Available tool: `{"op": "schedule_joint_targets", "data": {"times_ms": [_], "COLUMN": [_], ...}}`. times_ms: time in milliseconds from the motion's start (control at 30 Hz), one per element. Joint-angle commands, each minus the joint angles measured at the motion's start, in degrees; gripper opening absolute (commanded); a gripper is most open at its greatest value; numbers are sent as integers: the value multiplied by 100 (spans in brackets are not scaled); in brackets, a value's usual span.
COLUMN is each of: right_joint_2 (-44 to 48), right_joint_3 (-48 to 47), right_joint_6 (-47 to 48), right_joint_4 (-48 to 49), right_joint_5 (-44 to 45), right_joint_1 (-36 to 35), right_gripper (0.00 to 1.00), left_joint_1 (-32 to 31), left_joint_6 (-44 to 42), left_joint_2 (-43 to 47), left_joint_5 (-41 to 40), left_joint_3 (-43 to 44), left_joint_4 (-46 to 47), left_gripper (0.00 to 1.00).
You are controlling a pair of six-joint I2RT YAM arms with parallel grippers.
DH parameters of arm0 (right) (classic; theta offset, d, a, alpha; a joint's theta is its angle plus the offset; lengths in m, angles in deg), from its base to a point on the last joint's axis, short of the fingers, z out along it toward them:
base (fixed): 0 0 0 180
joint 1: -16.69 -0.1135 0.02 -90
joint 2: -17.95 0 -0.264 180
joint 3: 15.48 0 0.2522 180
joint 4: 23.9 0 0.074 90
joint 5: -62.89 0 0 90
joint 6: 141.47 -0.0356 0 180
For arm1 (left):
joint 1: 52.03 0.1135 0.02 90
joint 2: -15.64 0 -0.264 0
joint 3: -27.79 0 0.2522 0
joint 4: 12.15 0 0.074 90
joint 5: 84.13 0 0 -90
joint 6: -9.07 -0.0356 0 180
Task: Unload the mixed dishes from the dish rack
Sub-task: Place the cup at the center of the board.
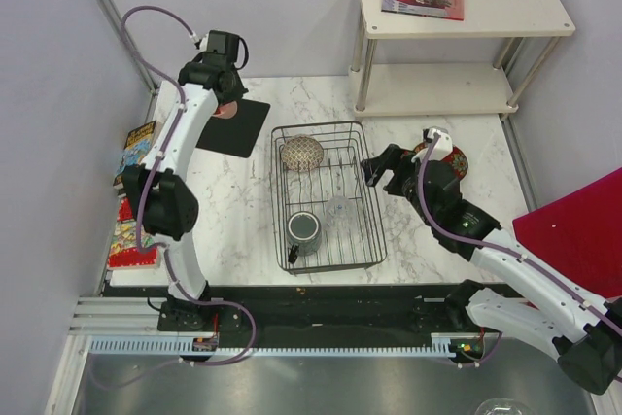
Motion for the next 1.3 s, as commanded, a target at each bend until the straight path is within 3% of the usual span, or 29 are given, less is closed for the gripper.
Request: {"op": "schedule_joint_targets", "data": {"times_ms": [0, 100, 233, 633, 800, 1000, 1267], "right_joint_2": [114, 184, 184, -351, -492, -536, -527], "right_joint_3": [-160, -125, -142, -248, -248, -265, -213], "right_joint_6": [226, 253, 279, 262, 253, 288, 358], "right_joint_4": [-51, -112, -209, -95, -95, -51, -68], "right_joint_5": [31, 110, 137, -39, -74, -57, -66], "right_joint_1": [-6, -15, -6, -6, -6, -15, -6], "right_gripper": [98, 98, 98, 98, 98, 98, 98], "left_joint_1": [165, 385, 675, 684, 675, 675, 649], "left_joint_6": [-322, -208, 56, 109, 65, 74, 346], "left_joint_2": [-979, -1814, -2273, -2624, -2537, -2335, -1107], "left_joint_5": [-78, 360, 1178, 1118, 1100, 1153, 1197], "left_joint_3": [1530, 2287, 2335, 2001, 1720, 1605, 1684], "left_joint_4": [-857, -1287, -1332, -1324, -1210, -1034, -700], "left_gripper": [2, 2, 2, 2, 18, 29, 64]}}
